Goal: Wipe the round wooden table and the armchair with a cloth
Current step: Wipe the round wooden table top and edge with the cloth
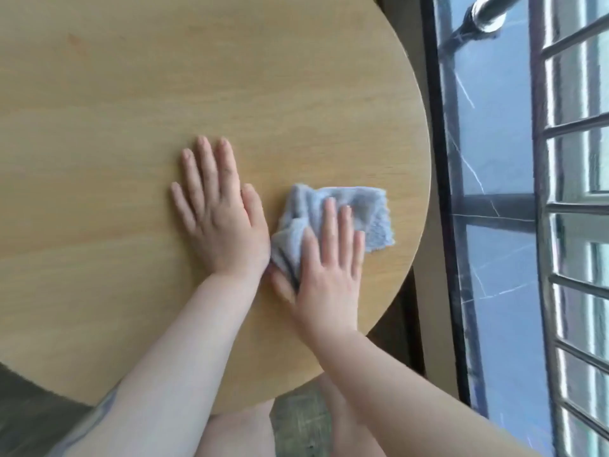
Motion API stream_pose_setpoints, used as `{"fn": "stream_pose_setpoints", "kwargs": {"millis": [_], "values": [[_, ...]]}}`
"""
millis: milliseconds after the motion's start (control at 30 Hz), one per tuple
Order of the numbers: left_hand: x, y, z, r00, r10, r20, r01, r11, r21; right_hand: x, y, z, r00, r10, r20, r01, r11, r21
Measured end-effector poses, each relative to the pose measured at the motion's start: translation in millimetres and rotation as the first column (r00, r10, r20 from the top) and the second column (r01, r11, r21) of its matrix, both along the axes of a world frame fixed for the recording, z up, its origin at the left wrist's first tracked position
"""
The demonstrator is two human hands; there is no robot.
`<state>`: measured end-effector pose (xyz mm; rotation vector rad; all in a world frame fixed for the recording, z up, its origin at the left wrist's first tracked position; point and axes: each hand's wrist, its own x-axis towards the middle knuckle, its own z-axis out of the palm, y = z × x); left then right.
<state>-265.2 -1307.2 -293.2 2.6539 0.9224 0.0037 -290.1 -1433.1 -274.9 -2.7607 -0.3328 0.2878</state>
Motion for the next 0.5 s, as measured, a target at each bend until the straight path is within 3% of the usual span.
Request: {"fn": "stream_pose_setpoints", "kwargs": {"millis": [133, 233, 300, 333, 400, 467, 500], "values": [[-8.7, -3.4, 7.3, 0.986, -0.128, 0.105, 0.138, 0.986, -0.094, 5.9, -17.0, 6.0, 0.926, 0.377, -0.009, -0.374, 0.921, 0.11], [-22.3, 5.7, 10.6, 0.97, -0.177, 0.164, 0.198, 0.973, -0.119, 5.7, -30.3, 0.1, 0.688, 0.726, -0.012, -0.725, 0.687, 0.037], [-29.9, 3.9, 7.4, 0.951, -0.272, 0.148, 0.291, 0.948, -0.129, 11.0, -38.4, -9.4, 0.595, 0.804, 0.013, -0.804, 0.595, -0.013], [-31.8, 2.3, 5.2, 0.944, -0.305, 0.127, 0.32, 0.94, -0.12, 17.2, -47.6, -12.5, 0.6, 0.799, 0.033, -0.799, 0.601, -0.02], [-31.2, -0.7, 2.4, 0.946, -0.312, 0.092, 0.32, 0.941, -0.105, 35.2, -80.2, -17.9, 0.742, 0.664, 0.091, -0.667, 0.745, 0.003], [-26.3, -5.5, 2.5, 0.956, -0.286, 0.071, 0.292, 0.952, -0.097, 58.5, -116.3, -18.2, 0.948, 0.297, 0.116, -0.307, 0.948, 0.086], [-22.3, -9.2, 2.2, 0.958, -0.281, 0.061, 0.286, 0.954, -0.088, 69.9, -125.0, -13.0, 0.996, 0.048, 0.08, -0.06, 0.987, 0.151]]}}
